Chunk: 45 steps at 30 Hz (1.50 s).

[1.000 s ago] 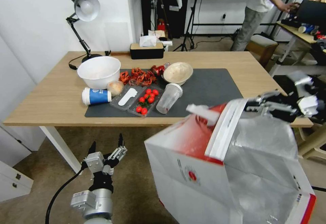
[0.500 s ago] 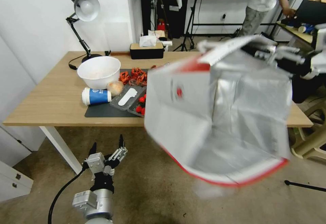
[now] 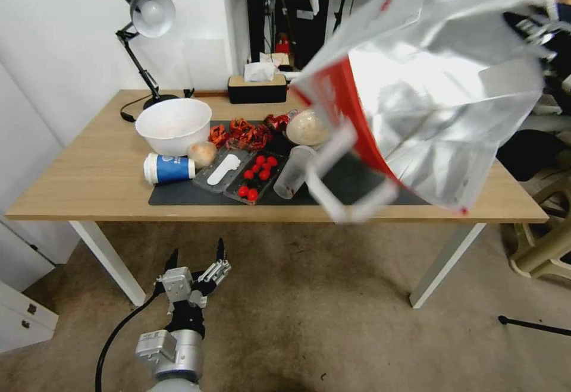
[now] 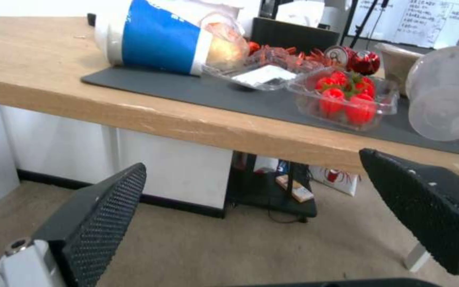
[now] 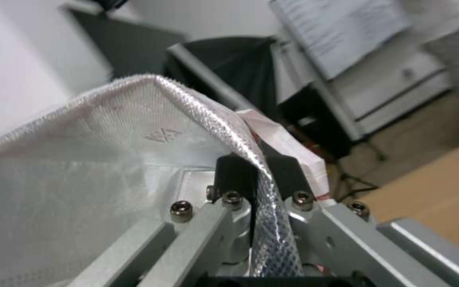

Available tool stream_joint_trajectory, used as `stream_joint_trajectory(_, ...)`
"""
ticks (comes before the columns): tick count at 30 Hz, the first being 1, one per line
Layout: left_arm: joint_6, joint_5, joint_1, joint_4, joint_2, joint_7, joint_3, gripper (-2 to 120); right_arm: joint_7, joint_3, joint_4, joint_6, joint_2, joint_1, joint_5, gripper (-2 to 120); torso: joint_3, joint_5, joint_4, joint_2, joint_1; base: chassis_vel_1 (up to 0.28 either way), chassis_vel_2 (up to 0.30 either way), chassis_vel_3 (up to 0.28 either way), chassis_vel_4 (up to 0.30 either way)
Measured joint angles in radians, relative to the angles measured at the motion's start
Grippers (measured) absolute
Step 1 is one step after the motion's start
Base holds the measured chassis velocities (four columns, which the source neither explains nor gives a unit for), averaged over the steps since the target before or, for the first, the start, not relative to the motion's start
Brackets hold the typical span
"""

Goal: Pick up the food delivery bag from the floor and place it on the table.

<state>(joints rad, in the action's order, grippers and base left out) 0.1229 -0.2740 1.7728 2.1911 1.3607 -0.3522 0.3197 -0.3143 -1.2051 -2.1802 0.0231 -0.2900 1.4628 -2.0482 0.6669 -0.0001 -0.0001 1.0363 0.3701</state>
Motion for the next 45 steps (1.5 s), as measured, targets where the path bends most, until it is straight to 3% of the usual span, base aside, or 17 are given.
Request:
stream_joint_trajectory(1, 0.0, 0.0, 0.0, 0.0, 0.0, 0.0, 0.0, 100, 0.0, 0.0, 0.0, 0.0, 0.0, 0.0, 0.0, 0, 0.0, 0.0, 0.0, 0.0, 0.0, 0.0, 0.0, 0.0, 0.0)
stream_joint_trajectory(5, 0.0, 0.008, 0.003, -0.003, 0.005, 0.001, -0.007, 100, -0.171, 0.041, 0.008, 0.062, -0.025, -0.047, -0.026, 0, 0.0, 0.0001, 0.0002, 0.0, 0.0, 0.0, 0.0, 0.0, 0.0)
stream_joint_trajectory(13, 0.002, 0.021, 0.01, -0.004, 0.009, 0.002, -0.008, 100, -0.216, 0.054, 0.018, 0.042, -0.056, -0.048, -0.049, 0, 0.0, 0.0001, 0.0001, 0.0, 0.0, 0.0, 0.0, 0.0, 0.0)
stream_joint_trajectory(35, 0.006, 0.039, 0.009, -0.015, 0.026, 0.002, -0.007, 100, -0.129, 0.144, 0.077, -0.072, -0.055, -0.064, -0.02, 0, 0.0, 0.0, 0.0001, 0.0, 0.0, 0.0, 0.0, 0.0, 0.0)
stream_joint_trajectory(45, 0.007, 0.044, 0.008, -0.024, 0.031, 0.002, -0.003, 100, -0.07, 0.339, 0.131, -0.11, -0.095, -0.197, 0.123, 0, 0.0, 0.0003, 0.0002, 0.0, 0.0, 0.0, 0.0, 0.0, 0.0)
